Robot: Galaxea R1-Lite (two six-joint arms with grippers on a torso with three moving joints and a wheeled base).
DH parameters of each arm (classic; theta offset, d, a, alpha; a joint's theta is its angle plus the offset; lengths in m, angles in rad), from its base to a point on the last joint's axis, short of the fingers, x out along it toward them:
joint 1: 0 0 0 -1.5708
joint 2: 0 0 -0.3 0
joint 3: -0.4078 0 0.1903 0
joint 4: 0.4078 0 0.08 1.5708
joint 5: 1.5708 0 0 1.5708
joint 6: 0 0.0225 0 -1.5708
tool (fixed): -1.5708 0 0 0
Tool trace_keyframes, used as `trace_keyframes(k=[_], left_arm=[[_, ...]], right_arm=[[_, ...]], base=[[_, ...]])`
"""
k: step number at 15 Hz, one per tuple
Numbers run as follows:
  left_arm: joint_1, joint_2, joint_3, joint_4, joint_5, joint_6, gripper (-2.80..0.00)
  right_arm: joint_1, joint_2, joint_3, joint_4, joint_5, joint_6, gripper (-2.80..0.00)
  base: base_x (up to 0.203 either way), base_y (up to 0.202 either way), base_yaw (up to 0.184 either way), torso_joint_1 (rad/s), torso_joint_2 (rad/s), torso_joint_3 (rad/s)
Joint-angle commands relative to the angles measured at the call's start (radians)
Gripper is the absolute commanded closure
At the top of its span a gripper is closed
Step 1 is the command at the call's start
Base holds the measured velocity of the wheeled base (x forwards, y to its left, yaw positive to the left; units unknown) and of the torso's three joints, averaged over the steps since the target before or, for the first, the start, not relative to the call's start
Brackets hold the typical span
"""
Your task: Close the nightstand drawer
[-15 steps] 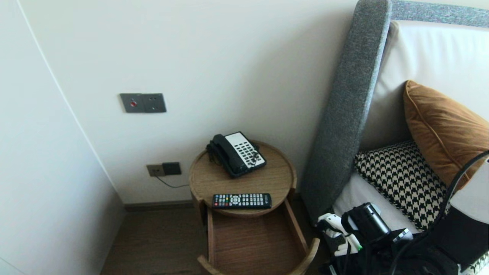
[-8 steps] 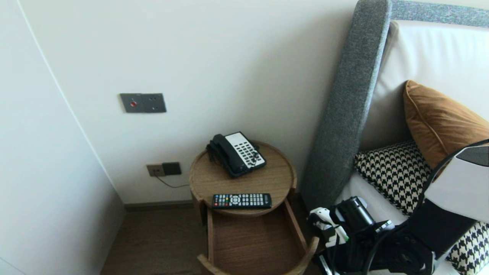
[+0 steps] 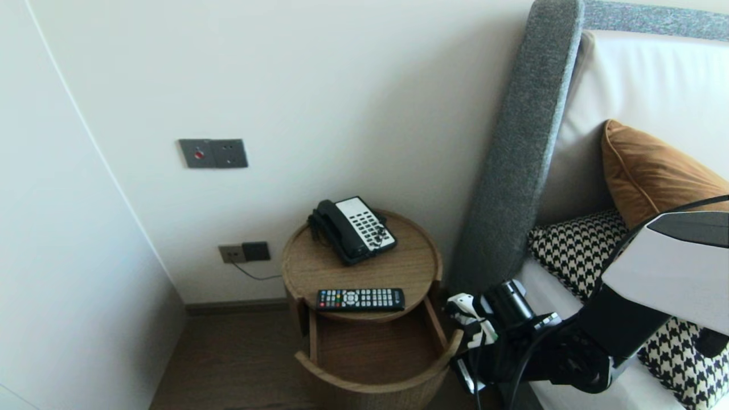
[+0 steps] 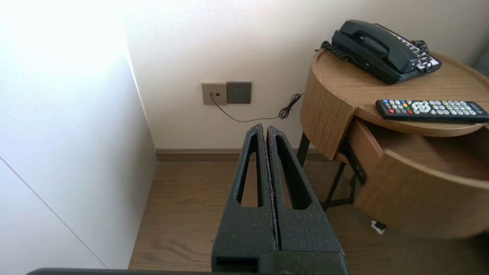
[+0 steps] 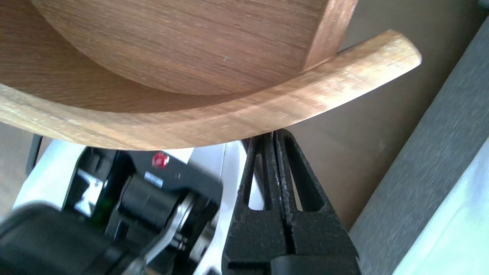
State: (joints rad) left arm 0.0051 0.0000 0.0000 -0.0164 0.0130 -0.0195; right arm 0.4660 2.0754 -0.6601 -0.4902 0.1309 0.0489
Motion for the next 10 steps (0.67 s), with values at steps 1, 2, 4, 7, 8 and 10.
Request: trace_keyframes(k=[1, 2, 4, 7, 8, 10], left_arm=[[0.000, -0.002, 0.000, 0.000, 0.001, 0.000, 0.00], [0.001, -0.002, 0.000, 0.000, 0.001, 0.000, 0.00], [0.001, -0.002, 0.000, 0.000, 0.001, 0.000, 0.00], [0.001, -0.002, 0.000, 0.000, 0.001, 0.000, 0.00], [0.001, -0.002, 0.000, 0.000, 0.001, 0.000, 0.00], [0.000, -0.002, 0.000, 0.000, 0.001, 0.000, 0.00]], right_arm=[[-0.001, 0.038, -0.057, -0.004, -0.015, 0.003, 0.00], [0.000, 0.052, -0.083, -0.004, -0.026, 0.017, 0.00], [0.000, 0.078, -0.134, -0.004, -0.034, 0.072, 0.00], [0.000, 0.111, -0.200, -0.002, -0.037, 0.137, 0.00], [0.001, 0.122, -0.220, -0.002, -0.038, 0.162, 0.00], [0.002, 0.140, -0.261, 0.002, -0.045, 0.187, 0.00]], base=[[0.000, 0.000, 0.000, 0.000, 0.00, 0.000], [0.000, 0.000, 0.000, 0.000, 0.00, 0.000], [0.000, 0.000, 0.000, 0.000, 0.00, 0.000], [0.000, 0.000, 0.000, 0.000, 0.00, 0.000], [0.000, 0.000, 0.000, 0.000, 0.00, 0.000], [0.000, 0.000, 0.000, 0.000, 0.00, 0.000]])
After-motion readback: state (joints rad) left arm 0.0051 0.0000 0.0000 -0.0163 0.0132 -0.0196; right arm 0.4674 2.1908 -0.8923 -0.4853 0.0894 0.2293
